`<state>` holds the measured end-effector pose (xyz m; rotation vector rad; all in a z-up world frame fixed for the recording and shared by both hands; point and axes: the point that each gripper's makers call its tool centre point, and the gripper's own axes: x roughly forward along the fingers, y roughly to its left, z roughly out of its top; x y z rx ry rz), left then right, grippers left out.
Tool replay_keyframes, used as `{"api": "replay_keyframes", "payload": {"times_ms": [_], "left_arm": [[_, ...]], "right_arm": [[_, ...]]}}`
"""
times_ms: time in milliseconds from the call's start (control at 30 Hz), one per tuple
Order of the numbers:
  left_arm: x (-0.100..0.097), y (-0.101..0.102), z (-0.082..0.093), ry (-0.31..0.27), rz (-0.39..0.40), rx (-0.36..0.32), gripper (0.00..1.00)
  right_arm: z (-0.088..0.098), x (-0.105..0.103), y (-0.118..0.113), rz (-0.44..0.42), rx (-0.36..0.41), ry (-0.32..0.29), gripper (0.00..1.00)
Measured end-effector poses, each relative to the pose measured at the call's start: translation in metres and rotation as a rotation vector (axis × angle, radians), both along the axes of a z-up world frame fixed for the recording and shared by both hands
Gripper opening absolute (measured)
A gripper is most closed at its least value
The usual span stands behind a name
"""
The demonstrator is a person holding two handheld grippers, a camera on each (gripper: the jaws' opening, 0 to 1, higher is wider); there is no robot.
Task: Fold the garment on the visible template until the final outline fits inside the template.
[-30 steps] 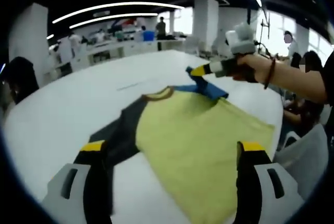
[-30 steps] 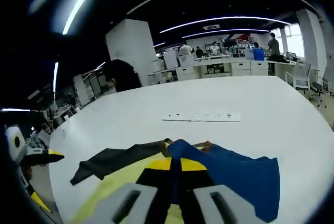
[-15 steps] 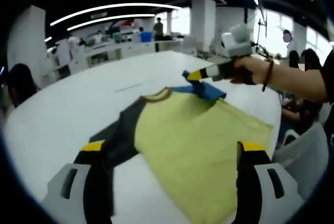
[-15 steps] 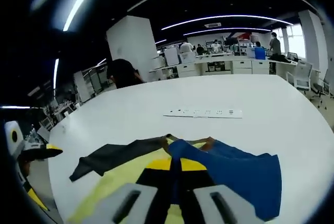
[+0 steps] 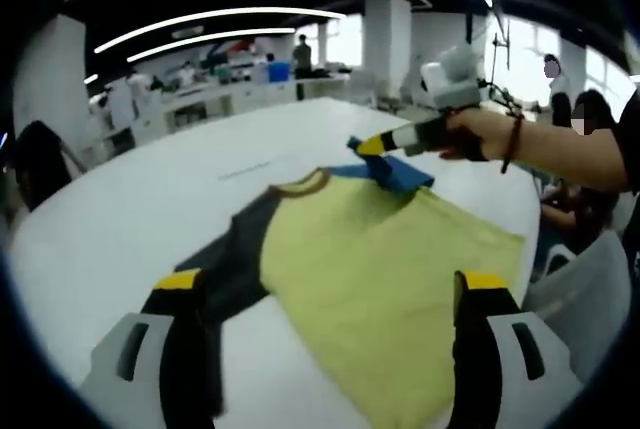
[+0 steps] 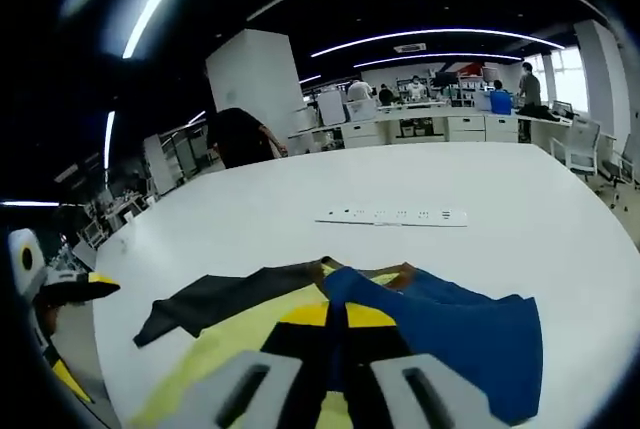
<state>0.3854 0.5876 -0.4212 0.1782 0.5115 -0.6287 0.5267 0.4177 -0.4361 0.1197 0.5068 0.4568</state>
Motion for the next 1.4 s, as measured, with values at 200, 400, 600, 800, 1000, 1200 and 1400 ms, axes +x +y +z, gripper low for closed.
{"api": "replay_keyframes", "payload": {"times_ms": [200,400,600,800,1000,1200,1400], "left_arm": [[-0.001,0.002,-0.002,0.002,0.011,-0.006,0.99],[-0.001,0.003,-0.001,-0.003,0.026,-0.022,0.99],[-0.001,0.007,-0.006,0.007,0.037,-0.027,0.99],[-0.001,0.011,-0.008,0.011,0.043,-0.028,0.99],[-0.001,0.013,-0.009,0.012,0.048,-0.031,0.99],[-0.002,0.015,-0.010,0.011,0.050,-0.038,0.99],[-0.001,0.015,-0.012,0.017,0.051,-0.036,0.99]], "right_arm": [[0.002,0.000,0.008,0.014,0.019,-0.012,0.00],[0.002,0.000,0.018,0.027,0.051,-0.015,0.00],[0.005,0.002,0.029,0.037,0.096,-0.025,0.00],[0.012,0.005,0.039,0.050,0.150,-0.050,0.00],[0.018,0.005,0.048,0.064,0.179,-0.069,0.00],[0.021,0.004,0.056,0.088,0.197,-0.086,0.00],[0.030,0.003,0.075,0.159,0.132,-0.128,0.00]]}}
